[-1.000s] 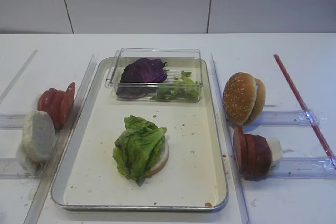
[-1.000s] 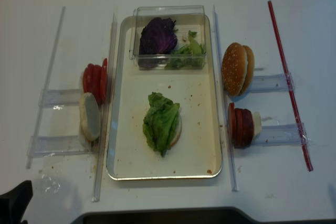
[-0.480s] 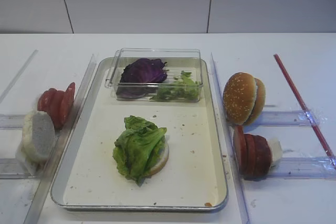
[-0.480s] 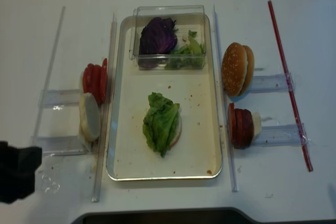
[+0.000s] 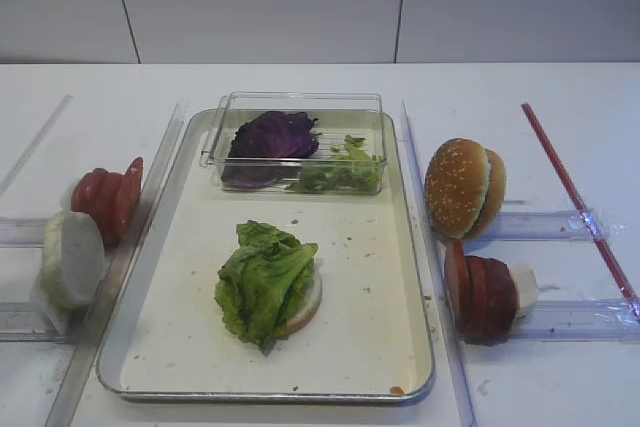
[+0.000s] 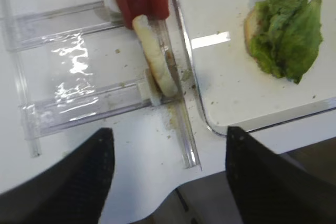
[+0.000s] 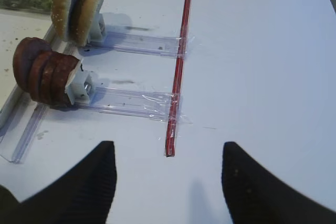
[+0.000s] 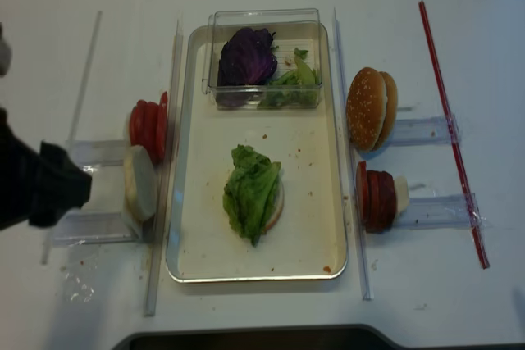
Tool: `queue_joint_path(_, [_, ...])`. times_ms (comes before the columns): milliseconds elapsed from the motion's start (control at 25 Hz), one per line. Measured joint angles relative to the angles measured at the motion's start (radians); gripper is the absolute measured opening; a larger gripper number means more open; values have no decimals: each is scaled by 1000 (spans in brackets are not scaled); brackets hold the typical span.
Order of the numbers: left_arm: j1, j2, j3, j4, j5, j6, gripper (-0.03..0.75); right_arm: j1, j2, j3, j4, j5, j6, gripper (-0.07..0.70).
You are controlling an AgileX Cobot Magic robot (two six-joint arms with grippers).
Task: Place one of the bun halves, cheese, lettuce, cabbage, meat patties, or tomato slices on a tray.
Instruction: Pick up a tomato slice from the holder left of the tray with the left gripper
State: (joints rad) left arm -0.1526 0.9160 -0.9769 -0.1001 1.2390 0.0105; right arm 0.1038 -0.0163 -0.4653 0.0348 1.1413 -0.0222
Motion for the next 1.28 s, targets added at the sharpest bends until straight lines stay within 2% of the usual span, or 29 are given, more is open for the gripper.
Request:
queue_joint_path(320, [-6,195,-149,-104,2,42,420,0,0,0,0,0,0,457])
queue_joint_path(560, [-110,323,-266,-82,4,49,420,0,0,0,0,0,0,457])
queue_joint_path(720, [-168,409,-328,-28,4,-11,420,0,0,0,0,0,0,457])
queue_joint_path(840, [-178,467,-366,11,4,-59,420,0,0,0,0,0,0,457])
queue_joint_path(1000, [-178,548,-396,63,2,-100,420,0,0,0,0,0,0,457])
queue_joint_path(1280, [-180,674,-398,77,-55,-137,420,0,0,0,0,0,0,457])
